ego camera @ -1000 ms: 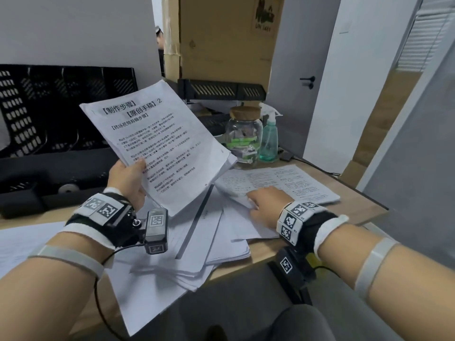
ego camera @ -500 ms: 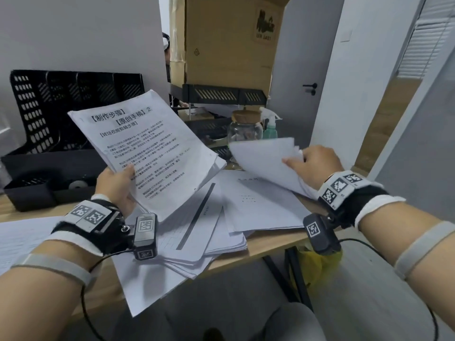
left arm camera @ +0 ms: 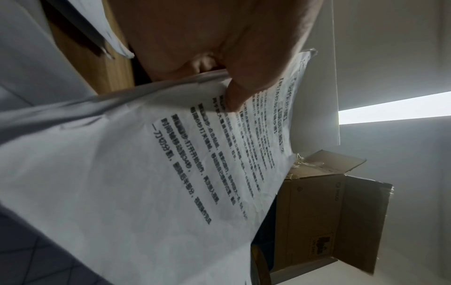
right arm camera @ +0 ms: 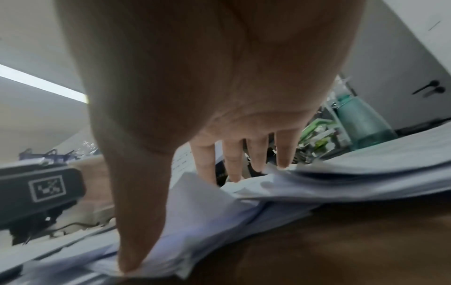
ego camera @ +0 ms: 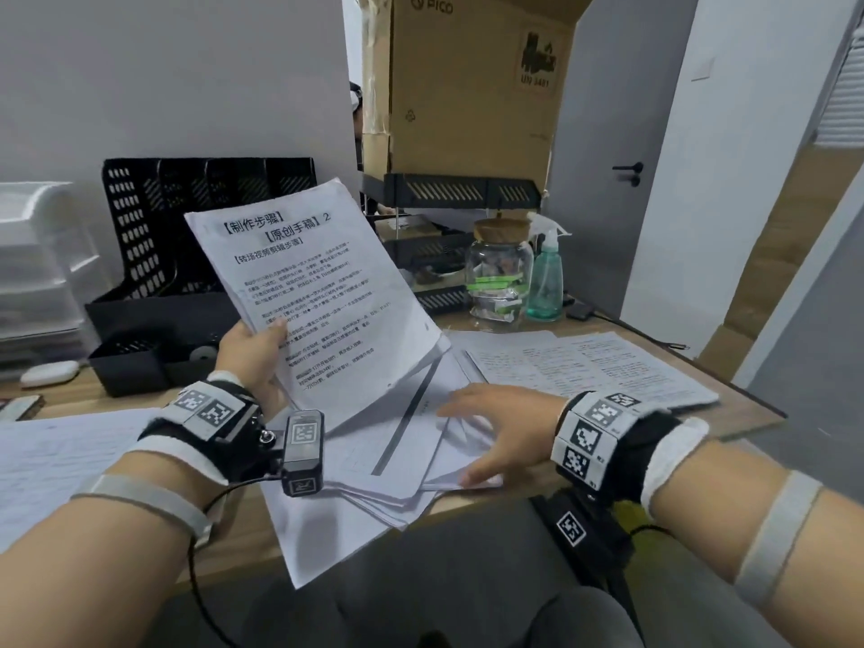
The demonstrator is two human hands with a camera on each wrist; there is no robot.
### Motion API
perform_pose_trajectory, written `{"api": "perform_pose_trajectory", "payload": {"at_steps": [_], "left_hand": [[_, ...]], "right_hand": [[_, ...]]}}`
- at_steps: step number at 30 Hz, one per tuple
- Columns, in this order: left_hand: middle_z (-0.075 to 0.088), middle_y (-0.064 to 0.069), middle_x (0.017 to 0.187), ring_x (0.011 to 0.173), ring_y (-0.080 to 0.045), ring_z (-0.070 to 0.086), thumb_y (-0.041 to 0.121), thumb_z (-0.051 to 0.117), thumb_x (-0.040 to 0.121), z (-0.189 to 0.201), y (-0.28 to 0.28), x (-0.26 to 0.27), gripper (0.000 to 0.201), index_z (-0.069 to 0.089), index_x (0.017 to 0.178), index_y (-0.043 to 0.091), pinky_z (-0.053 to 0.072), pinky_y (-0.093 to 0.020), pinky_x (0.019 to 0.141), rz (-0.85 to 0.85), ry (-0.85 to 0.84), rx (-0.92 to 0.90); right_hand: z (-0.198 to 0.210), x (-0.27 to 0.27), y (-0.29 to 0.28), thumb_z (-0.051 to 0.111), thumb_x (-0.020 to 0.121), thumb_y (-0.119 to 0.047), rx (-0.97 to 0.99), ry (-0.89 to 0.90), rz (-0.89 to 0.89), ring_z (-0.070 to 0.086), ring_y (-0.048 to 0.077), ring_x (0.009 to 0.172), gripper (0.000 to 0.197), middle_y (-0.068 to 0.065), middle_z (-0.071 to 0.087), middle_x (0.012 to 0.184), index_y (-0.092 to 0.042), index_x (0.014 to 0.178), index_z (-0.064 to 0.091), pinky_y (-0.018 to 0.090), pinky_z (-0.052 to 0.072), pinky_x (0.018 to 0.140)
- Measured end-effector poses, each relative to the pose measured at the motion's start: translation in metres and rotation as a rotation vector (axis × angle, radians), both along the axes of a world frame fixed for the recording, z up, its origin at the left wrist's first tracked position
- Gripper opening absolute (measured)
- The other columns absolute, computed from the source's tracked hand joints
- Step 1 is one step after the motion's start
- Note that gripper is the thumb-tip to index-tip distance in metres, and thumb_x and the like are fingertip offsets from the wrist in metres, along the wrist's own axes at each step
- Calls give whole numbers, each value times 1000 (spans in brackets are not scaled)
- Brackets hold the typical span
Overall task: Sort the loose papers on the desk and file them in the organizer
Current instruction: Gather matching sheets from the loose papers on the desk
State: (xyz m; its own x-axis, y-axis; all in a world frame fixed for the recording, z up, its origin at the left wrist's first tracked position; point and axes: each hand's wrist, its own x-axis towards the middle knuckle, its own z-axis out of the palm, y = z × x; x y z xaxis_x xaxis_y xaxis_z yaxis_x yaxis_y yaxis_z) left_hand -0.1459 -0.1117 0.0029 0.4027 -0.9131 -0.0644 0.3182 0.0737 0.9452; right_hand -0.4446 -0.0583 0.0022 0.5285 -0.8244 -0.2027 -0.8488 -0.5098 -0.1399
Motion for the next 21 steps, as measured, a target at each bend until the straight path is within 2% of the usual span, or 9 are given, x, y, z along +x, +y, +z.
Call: {"api": "perform_pose_trajectory", "payload": {"at_steps": [2, 5, 8, 10, 12, 14, 16, 19, 21], "left_hand": [[72, -12, 123, 110, -36, 70, 12, 55, 105, 0, 3, 5, 16, 62, 118, 17, 53, -66, 96, 5, -11, -15], [73, -10, 114, 106, -34, 71, 10, 55, 105, -1, 7, 12, 18, 61, 121, 13, 56, -59, 92, 14, -27, -53], [72, -16, 122, 112, -39, 70, 10, 57, 104, -3, 14, 20, 18, 62, 121, 10, 53, -63, 100, 7, -54, -57], [71, -18, 127, 115, -40, 69, 10, 59, 102, -6, 18, 26, 21, 64, 123, 9, 52, -64, 102, 4, -77, -58], [73, -17, 125, 112, -39, 71, 11, 61, 101, -9, 21, 34, 25, 64, 126, 7, 53, -63, 101, 5, -91, -56], [74, -16, 123, 110, -38, 72, 10, 60, 102, -7, 28, 39, 28, 63, 130, 6, 55, -62, 98, 7, -80, -52], [73, -17, 123, 110, -37, 72, 8, 56, 104, -3, 35, 43, 30, 60, 133, 4, 56, -59, 95, 23, -60, -56], [72, -16, 122, 110, -35, 71, 6, 54, 104, 4, 45, 51, 29, 59, 132, 3, 56, -56, 94, 54, -46, -77], [72, -14, 122, 110, -35, 70, 6, 54, 104, 9, 51, 59, 27, 60, 130, 6, 55, -57, 96, 88, -37, -92]], "right_hand": [[-1, 14, 0, 74, 81, -55, -10, 0, 45, 34, 19, 146, 85, -5, 36, 160, -31, 153, 36, 36, 31, 117], [-3, 33, -1, 73, 79, -57, 30, -17, 107, 45, 18, 136, 83, -9, 45, 152, -37, 150, 37, 35, 40, 109], [-5, 48, 0, 71, 75, -63, -19, 5, 138, 53, 20, 125, 75, -6, 54, 139, -43, 142, 45, 34, 44, 96], [-4, 55, 2, 64, 80, -65, -70, 57, 169, 55, 20, 122, 61, -6, 59, 135, -44, 136, 53, 35, 44, 93], [-1, 62, 3, 53, 91, -56, -103, 67, 174, 60, 23, 111, 27, -5, 67, 124, -44, 111, 66, 34, 47, 89], [3, 67, 0, 47, 97, -51, -143, 75, 140, 61, 24, 89, 30, 1, 70, 99, -31, 85, 66, 32, 47, 77], [8, 68, -4, 44, 100, -51, -153, 99, 102, 60, 24, 81, 40, 1, 66, 87, -20, 90, 67, 32, 47, 73], [13, 67, -15, 39, 103, -48, -107, 56, 94, 63, 27, 92, 46, 7, 72, 101, -12, 106, 68, 34, 49, 83], [22, 67, -17, 40, 105, -42, -105, 15, 78, 58, 24, 88, 39, 6, 67, 100, -11, 102, 63, 30, 44, 79]]}}
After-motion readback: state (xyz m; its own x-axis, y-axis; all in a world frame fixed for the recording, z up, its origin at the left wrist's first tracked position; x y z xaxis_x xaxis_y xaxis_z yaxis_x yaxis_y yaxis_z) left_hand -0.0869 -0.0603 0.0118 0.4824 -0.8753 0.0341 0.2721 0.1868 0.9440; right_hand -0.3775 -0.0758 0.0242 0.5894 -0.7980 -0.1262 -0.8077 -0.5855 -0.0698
